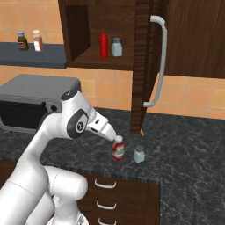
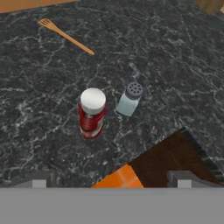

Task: Put the shaker and condiment bottle from the counter next to their counterparts in the cabinet.

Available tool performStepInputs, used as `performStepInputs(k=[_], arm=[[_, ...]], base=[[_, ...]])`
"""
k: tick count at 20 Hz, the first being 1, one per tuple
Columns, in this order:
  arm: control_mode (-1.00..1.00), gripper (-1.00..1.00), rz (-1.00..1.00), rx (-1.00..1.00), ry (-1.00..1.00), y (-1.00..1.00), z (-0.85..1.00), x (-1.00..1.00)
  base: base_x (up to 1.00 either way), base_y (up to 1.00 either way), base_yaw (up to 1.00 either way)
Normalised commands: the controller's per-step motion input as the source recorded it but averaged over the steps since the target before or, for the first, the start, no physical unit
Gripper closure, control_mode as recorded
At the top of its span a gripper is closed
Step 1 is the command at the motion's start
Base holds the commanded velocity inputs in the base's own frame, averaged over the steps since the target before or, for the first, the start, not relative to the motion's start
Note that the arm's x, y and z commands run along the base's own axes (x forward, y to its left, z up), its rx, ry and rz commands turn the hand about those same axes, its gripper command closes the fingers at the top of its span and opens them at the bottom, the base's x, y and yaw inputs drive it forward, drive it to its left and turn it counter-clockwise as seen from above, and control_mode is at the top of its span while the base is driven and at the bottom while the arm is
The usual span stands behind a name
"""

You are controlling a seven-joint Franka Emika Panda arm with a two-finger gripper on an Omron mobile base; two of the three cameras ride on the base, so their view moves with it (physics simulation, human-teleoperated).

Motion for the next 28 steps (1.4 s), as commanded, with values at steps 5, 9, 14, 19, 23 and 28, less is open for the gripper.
performStepInputs(k=[5,9,14,19,23,28], arm=[[-1.00,-1.00,0.00,0.00,0.00,-0.01,-0.23,0.29],[-1.00,-1.00,0.00,0.00,0.00,0.00,-0.18,0.26],[-1.00,-1.00,0.00,0.01,0.00,-0.01,-0.13,0.24],[-1.00,-1.00,0.00,0.04,0.00,-0.06,-0.11,0.19],[-1.00,-1.00,0.00,0.03,0.00,-0.11,-0.16,0.17],[-1.00,-1.00,0.00,0.03,0.00,-0.18,-0.16,0.11]], base=[[0.00,0.00,0.00],[0.00,0.00,0.00],[0.00,0.00,0.00],[0.00,0.00,0.00],[0.00,0.00,0.00],[0.00,0.00,0.00]])
